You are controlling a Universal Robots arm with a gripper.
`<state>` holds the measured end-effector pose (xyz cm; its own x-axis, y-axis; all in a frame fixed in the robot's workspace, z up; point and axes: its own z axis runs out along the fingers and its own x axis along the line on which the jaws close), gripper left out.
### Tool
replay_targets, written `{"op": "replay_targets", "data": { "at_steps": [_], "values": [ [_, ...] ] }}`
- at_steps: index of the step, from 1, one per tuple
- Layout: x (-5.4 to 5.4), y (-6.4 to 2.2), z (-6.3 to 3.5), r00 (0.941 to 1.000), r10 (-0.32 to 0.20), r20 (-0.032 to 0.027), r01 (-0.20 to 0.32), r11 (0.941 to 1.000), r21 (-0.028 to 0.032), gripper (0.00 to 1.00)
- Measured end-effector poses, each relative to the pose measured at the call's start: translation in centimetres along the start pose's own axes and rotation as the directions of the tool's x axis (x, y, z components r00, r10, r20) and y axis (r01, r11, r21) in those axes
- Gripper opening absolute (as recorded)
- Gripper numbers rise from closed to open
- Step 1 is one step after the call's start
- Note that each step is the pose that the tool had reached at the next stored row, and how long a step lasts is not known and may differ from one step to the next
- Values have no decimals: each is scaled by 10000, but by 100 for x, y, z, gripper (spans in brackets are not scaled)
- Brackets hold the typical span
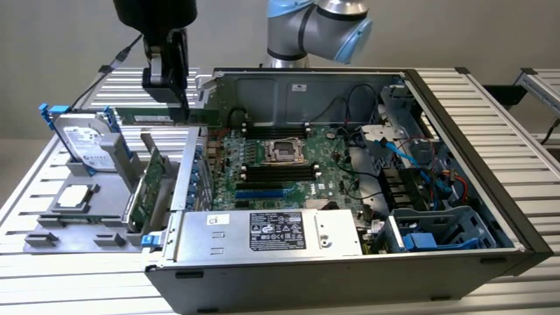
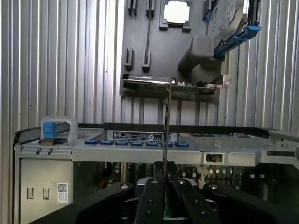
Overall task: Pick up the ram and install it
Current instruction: 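Pick up the ram and move it above insertion slot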
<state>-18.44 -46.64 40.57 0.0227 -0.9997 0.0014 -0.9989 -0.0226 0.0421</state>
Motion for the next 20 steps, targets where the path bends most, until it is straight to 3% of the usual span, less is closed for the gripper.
{"op": "replay_targets", "data": {
  "at_steps": [20],
  "values": [
    [-75,-911,-20,10000,-4,69,4,10000,-8,13]
  ]
}}
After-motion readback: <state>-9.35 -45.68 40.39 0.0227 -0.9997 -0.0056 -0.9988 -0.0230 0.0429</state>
